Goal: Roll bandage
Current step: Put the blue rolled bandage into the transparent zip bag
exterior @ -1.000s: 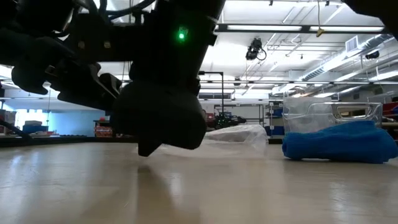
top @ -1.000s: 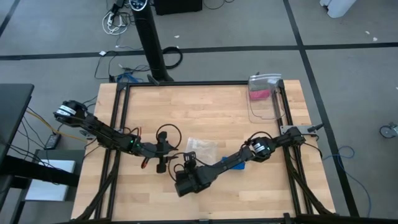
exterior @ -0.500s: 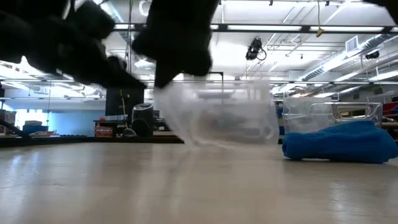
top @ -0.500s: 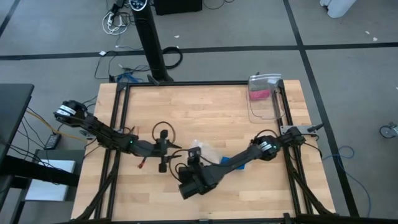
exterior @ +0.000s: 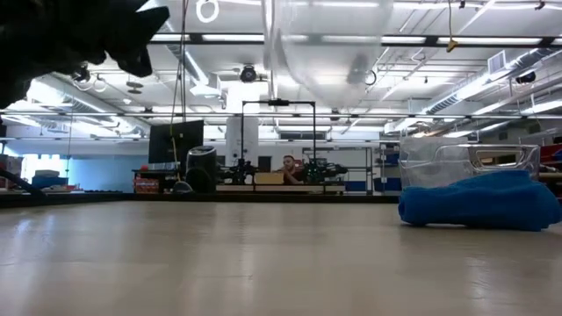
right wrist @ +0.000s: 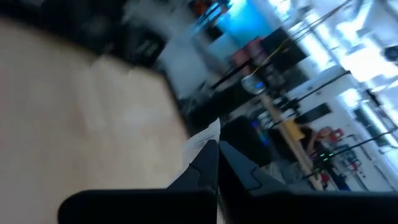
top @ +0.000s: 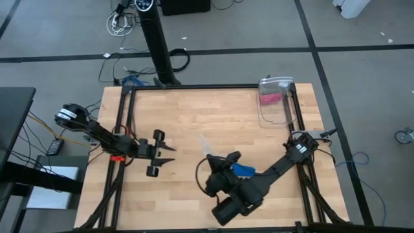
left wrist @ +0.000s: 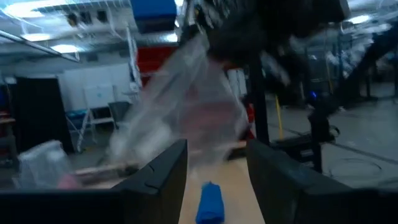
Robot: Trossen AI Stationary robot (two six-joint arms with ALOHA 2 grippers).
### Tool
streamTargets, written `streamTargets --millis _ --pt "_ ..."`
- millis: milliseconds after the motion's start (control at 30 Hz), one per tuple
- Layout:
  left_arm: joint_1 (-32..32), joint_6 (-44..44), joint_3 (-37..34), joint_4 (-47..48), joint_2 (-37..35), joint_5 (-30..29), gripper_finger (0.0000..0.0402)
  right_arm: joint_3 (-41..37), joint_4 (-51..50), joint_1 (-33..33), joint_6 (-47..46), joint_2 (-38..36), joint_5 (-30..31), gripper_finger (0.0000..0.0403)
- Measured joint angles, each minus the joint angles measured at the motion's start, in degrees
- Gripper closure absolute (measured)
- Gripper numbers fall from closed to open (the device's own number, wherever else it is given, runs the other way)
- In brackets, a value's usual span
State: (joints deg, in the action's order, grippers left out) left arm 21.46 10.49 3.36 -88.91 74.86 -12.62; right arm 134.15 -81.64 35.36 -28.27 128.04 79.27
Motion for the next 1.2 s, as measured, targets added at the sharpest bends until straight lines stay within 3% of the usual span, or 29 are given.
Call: streamTargets --millis 133,300,600,900,1200 --pt "-1.21 -0.4 2.34 0.09 0.01 1.05 0.0228 0.0 3.91 1.42 1.95 -2.16 3.82 0.0402" --pt "-3.94 -2.26 5.91 1.61 0.08 1.58 0.0228 0.0 13.12 2.79 12.02 -3.61 4.49 0.0403" --pt "-11.2 -11.15 13.52 11.62 0.19 13.75 0.0229 0.0 38.47 3.54 40.52 -4.01 1.2 0.0403" --pt "-13.19 -10.77 14.55 8.74 0.09 17.52 0.0229 -0.01 65.71 4.69 68.95 -4.01 -2.69 0.0403" --pt "-13.21 -12.06 14.53 1.47 0.12 26.77 0.0229 0.0 69.87 4.8 73.98 -3.99 -3.92 0.0403"
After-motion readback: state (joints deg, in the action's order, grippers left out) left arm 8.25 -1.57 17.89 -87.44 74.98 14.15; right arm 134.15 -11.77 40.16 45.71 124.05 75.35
